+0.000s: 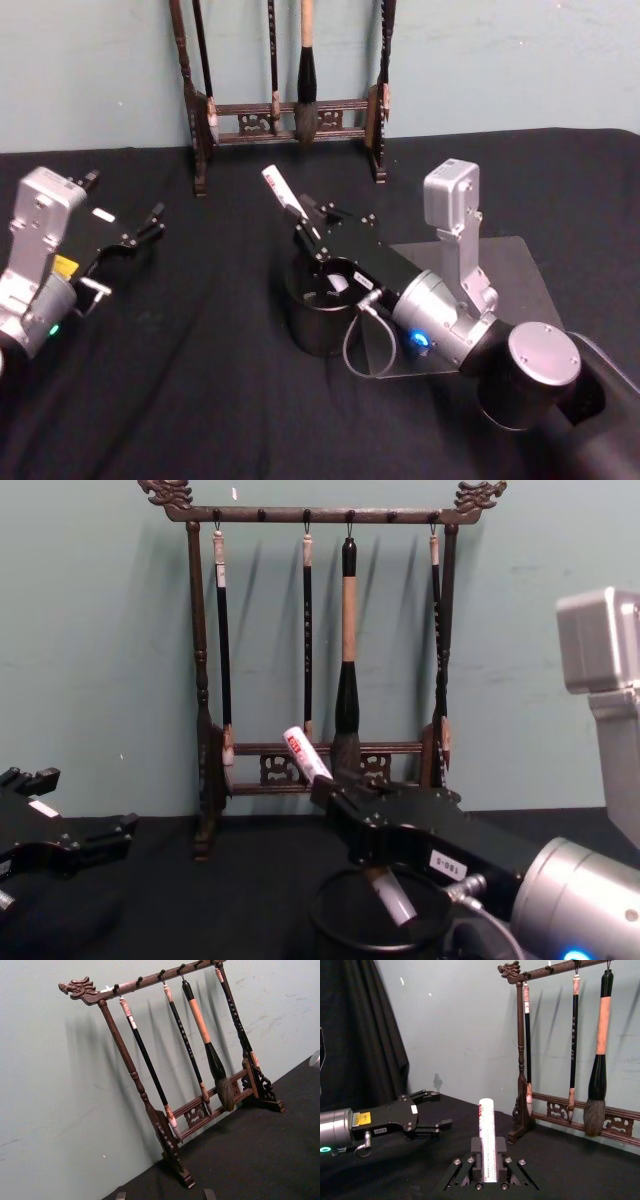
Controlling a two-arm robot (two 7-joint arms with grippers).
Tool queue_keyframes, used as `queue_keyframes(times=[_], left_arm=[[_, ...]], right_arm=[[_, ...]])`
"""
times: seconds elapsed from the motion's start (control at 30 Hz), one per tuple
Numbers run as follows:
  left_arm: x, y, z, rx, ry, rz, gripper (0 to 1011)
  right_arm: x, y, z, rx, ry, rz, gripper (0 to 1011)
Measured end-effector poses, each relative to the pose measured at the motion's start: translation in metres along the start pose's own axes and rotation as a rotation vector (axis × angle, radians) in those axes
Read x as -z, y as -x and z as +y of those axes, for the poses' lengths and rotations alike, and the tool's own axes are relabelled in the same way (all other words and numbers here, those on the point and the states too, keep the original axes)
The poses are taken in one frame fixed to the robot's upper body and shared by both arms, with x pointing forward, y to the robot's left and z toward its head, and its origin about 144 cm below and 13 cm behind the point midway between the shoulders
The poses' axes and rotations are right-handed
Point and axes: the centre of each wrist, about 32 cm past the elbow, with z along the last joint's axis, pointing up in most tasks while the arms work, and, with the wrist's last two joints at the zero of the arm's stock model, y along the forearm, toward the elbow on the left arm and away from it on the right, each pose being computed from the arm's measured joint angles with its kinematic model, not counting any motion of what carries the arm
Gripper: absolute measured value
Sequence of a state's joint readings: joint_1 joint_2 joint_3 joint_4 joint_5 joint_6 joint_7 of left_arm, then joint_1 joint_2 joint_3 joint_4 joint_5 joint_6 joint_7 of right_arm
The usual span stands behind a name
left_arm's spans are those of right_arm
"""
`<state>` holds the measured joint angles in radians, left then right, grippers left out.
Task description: Pick up the water-based marker from the table and place it into the pen holder.
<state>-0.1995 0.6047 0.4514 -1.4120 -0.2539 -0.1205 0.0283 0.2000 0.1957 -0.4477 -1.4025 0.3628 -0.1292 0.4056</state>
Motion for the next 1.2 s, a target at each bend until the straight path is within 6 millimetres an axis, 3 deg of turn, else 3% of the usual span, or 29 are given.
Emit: queue_keyframes(times=[0.47,1.2], left_arm=[[0.0,0.0,0.0,0.0,0.0,0.0,1001],[0.0,0.0,0.0,0.0,0.0,0.0,1001]], right_arm=[[0.0001,-0.0001,-0.0001,0.002,0.002,-0.005,173],[-0.0001,-0.0003,-0.0005,0.001,0.0,-0.002,844]])
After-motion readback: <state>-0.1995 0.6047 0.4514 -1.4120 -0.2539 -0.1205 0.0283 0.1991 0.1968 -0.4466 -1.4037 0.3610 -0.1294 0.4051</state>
